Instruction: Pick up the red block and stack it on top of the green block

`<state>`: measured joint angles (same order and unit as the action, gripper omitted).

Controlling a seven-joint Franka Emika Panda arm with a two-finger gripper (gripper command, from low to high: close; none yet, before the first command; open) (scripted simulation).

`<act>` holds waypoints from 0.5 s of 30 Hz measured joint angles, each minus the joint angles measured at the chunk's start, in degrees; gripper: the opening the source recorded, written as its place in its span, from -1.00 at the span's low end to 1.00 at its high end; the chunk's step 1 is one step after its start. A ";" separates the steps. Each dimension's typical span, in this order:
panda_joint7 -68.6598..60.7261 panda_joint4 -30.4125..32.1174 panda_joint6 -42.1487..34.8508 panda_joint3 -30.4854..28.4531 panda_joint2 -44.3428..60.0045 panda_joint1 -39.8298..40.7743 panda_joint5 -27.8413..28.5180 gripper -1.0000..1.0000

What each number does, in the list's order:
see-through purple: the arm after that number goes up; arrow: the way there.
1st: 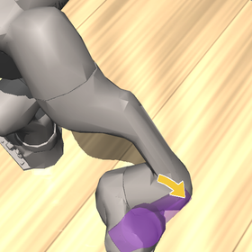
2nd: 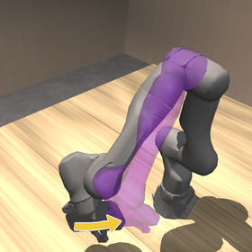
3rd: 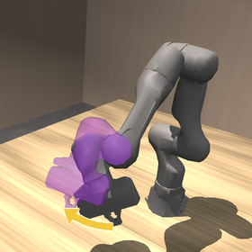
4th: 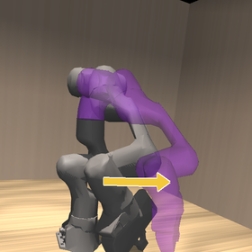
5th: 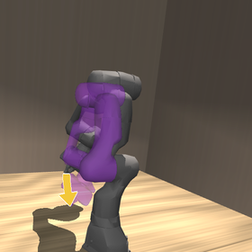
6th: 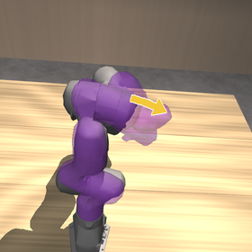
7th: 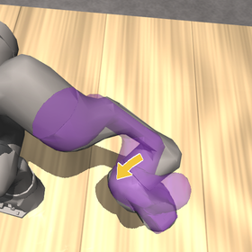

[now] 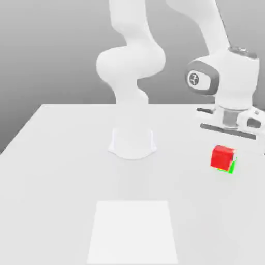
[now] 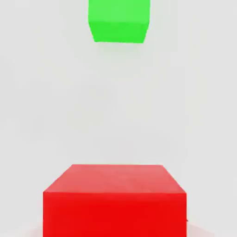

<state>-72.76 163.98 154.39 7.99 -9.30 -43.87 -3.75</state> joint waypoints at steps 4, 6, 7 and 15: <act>-12.27 0.56 -0.64 2.09 -1.33 -6.12 -0.92 -1.00; -18.37 0.85 -0.94 2.88 -1.99 -9.41 -1.32 -1.00; -21.44 1.00 -1.09 3.28 -2.33 -11.07 -1.52 -1.00; -29.31 0.77 4.15 4.57 2.99 -15.42 -1.71 -1.00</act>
<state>-102.07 164.75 158.55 12.56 -6.31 -59.29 -5.46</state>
